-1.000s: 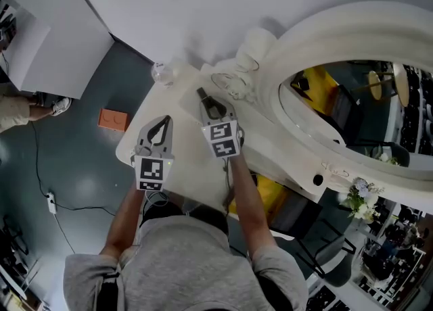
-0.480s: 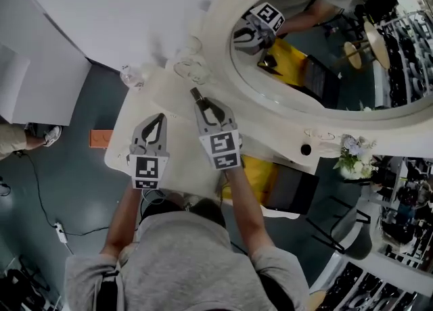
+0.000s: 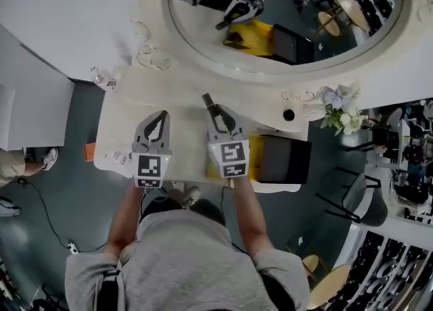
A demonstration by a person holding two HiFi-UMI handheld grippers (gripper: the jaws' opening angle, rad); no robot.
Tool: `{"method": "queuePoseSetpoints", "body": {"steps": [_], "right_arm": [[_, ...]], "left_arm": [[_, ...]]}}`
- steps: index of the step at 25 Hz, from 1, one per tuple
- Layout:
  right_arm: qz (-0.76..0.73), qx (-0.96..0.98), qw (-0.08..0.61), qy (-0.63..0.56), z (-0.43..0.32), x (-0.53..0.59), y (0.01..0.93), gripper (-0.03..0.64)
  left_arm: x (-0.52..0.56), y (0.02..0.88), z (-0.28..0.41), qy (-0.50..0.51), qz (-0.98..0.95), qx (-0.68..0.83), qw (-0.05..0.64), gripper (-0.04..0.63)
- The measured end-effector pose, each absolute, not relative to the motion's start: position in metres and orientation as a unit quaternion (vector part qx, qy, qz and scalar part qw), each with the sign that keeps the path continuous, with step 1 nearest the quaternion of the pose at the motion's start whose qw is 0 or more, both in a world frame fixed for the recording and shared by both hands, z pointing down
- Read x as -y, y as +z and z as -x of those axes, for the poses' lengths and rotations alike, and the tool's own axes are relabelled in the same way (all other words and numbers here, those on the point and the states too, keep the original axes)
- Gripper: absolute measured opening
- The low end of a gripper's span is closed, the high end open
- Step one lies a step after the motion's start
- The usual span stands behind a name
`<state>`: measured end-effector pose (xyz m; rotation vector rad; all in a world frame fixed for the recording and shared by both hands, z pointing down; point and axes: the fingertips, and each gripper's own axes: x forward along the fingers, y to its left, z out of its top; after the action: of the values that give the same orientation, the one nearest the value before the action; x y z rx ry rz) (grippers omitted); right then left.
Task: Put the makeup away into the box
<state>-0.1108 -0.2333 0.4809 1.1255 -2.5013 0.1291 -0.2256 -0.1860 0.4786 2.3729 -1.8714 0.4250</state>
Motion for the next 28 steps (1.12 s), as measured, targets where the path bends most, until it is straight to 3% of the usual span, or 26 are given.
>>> {"method": "queuePoseSetpoints", "body": {"steps": [14, 28], "right_arm": [[-0.499, 0.830, 0.220, 0.116, -0.015, 0.182, 0.539, 0.098], [-0.508, 0.793, 0.281, 0.187, -0.051, 0.157, 0.648, 0.098]], "left_arm": [[0.163, 0.515, 0.121, 0.166, -0.831, 0.527, 0.062, 0.003], [0.148, 0.578, 0.089, 0.204, -0.845, 0.485, 0.096, 0.003]]}}
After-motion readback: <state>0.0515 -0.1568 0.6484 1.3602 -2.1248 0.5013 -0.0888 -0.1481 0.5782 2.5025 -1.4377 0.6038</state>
